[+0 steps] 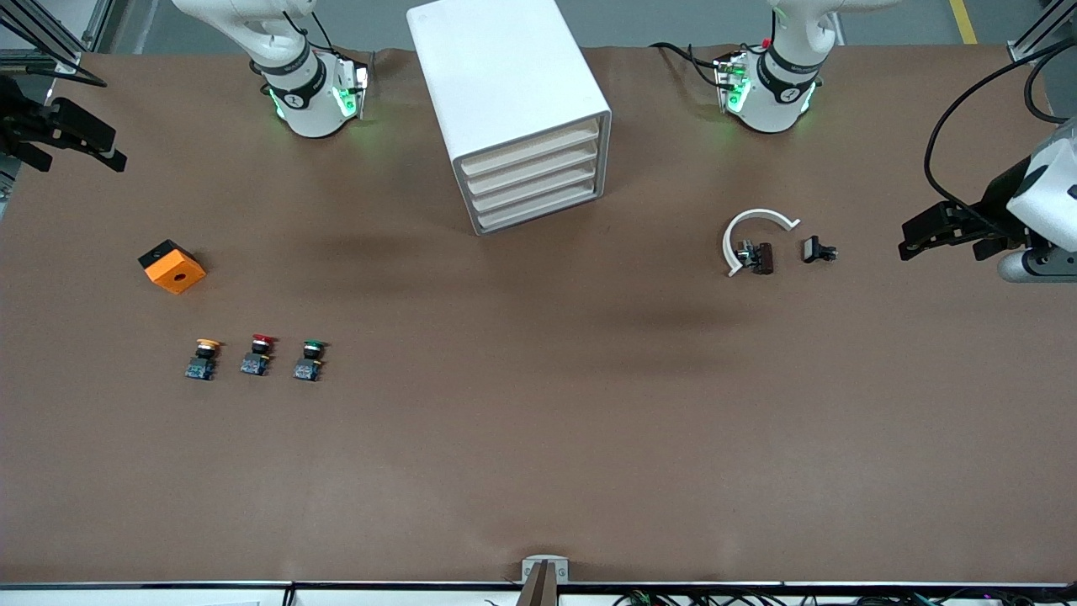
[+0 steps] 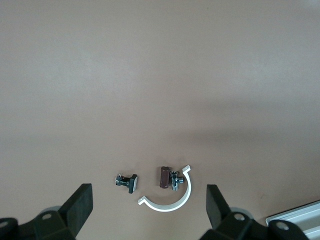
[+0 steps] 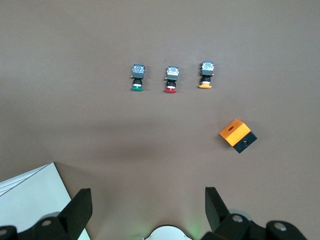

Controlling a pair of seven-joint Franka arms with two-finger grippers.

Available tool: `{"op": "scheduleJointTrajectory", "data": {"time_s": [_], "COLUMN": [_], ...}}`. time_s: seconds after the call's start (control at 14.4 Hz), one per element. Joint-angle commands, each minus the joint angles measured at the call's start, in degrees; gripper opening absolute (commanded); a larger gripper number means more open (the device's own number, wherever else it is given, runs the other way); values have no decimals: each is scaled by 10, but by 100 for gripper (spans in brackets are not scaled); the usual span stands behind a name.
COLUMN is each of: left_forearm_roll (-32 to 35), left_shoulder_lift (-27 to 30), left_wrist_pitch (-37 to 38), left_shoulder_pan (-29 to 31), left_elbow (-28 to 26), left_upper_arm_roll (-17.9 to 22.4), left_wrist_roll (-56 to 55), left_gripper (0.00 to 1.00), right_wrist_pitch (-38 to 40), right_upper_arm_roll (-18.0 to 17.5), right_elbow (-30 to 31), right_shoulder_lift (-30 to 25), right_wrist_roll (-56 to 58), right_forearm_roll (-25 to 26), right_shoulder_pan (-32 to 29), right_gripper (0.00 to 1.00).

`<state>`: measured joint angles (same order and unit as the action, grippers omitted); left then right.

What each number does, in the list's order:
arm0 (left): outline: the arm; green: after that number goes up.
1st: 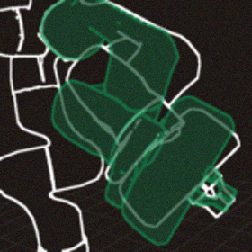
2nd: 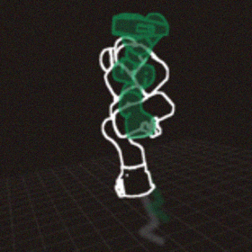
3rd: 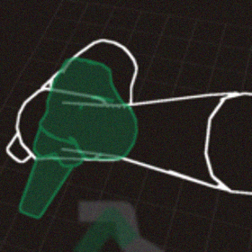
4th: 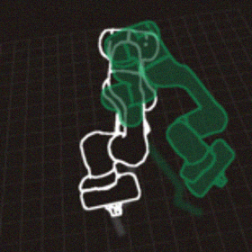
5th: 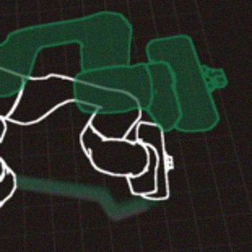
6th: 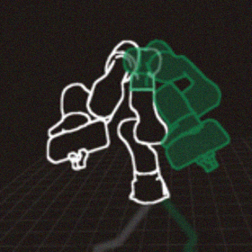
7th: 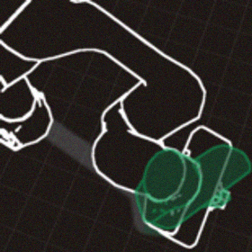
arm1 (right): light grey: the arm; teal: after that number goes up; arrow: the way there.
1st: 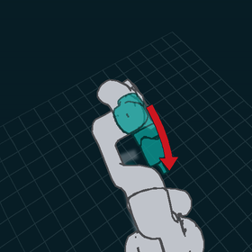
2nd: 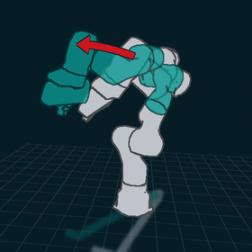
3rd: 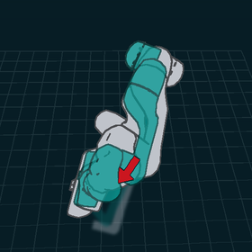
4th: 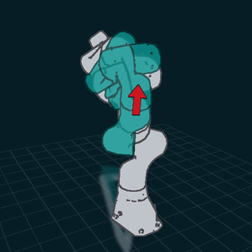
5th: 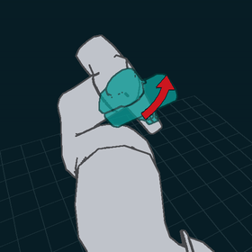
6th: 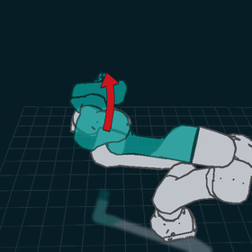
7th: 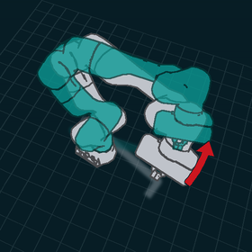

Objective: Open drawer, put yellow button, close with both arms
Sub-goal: 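Reach the left gripper toward the white cabinet's top drawer handle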

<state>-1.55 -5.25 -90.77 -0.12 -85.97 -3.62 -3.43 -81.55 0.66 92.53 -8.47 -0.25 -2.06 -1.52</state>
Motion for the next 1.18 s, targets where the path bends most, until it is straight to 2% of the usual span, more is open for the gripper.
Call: {"op": "scheduleJointTrajectory", "data": {"time_s": [0.0,0.28,0.42,0.77,1.04,1.11], "left_forearm_roll": [-1,-24,-28,-34,-78,-77], "left_shoulder_lift": [-7,-14,-26,-133,-192,-207], "left_wrist_pitch": [5,9,9,-14,-91,-112], "left_shoulder_pan": [0,8,10,-1,-31,-56], "left_elbow": [16,11,12,37,36,37], "left_upper_arm_roll": [-2,-1,3,-2,-4,-3], "left_wrist_roll": [9,-5,-53,-176,-339,-384], "left_gripper": [100,100,100,100,100,100], "right_wrist_pitch": [1,2,2,2,2,2], "right_upper_arm_roll": [0,0,1,2,3,4], "right_elbow": [5,5,5,7,8,8], "right_shoulder_lift": [-7,-7,-7,-7,-7,-7], "right_wrist_roll": [-11,-11,-4,-3,-3,-3], "right_forearm_roll": [0,12,19,20,20,20], "right_shoulder_pan": [2,2,1,1,-1,-1], "right_gripper": [100,100,100,100,100,100]}}
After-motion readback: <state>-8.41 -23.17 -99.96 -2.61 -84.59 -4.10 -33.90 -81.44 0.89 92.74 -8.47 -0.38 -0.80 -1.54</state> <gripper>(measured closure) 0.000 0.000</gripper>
